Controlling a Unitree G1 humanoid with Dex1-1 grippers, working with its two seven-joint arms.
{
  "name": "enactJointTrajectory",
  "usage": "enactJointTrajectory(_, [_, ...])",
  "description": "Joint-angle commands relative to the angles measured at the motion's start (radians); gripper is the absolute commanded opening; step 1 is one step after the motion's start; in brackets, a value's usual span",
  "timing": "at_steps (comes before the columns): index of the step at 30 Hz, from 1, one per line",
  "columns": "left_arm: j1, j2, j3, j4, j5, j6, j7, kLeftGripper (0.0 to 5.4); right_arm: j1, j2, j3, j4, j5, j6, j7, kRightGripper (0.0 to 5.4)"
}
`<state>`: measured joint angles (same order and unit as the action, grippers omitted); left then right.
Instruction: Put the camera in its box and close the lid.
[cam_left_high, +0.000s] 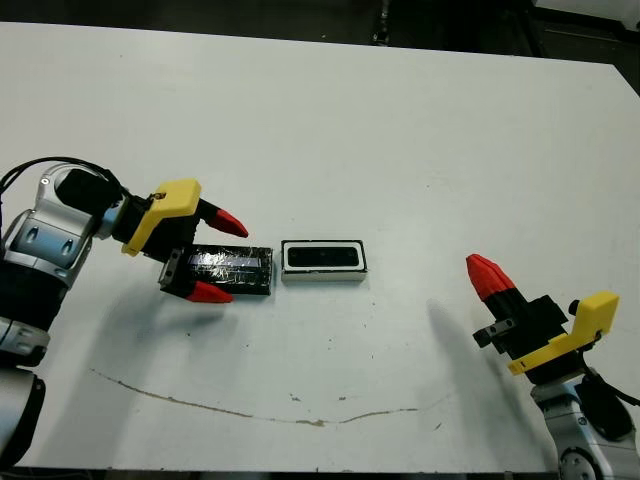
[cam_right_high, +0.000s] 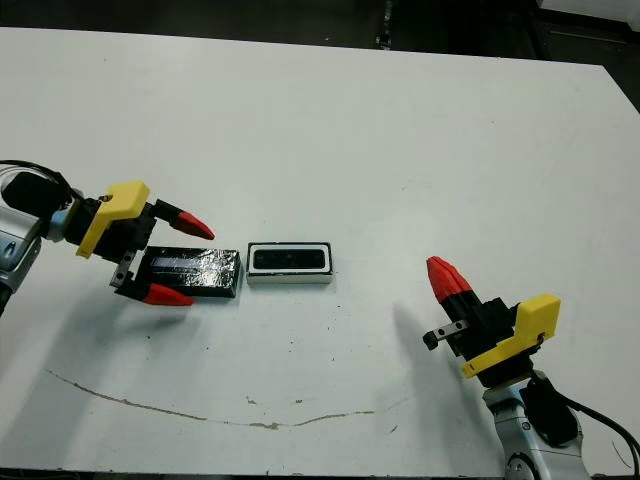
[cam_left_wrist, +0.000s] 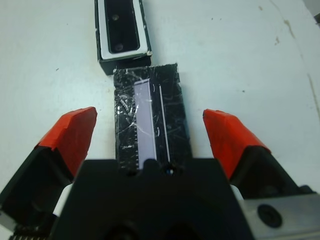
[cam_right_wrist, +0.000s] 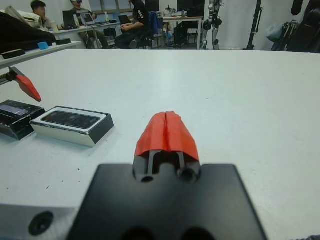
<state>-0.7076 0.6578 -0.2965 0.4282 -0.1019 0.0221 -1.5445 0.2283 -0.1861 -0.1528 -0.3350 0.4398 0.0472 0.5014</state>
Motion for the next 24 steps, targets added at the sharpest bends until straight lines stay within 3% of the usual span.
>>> enactJointTrajectory(1, [0.021,0.007,-0.015,-0.038,0.035,-0.014,0.024,5.40,0.013,-0.016,-0.003,-0.005,0.003,0.014,-0.007,0.02])
enactJointTrajectory(14, [0.072,0.027,-0.019,-0.138,0.068,0.036,0.084,5.40,0.013,-0.018,-0.001,-0.004,0.001,0.004,-0.006,0.02])
enactJointTrajectory(20, [0.087,0.039,-0.023,-0.180,0.080,0.124,0.108,5.40,0.009,-0.025,-0.004,-0.007,0.016,0.018,-0.002,0.02])
enactJointTrajectory(24, [0.096,0.038,-0.017,-0.184,0.070,0.136,0.109,5.00,0.008,-0.027,-0.002,-0.002,0.017,0.012,0.000,0.00])
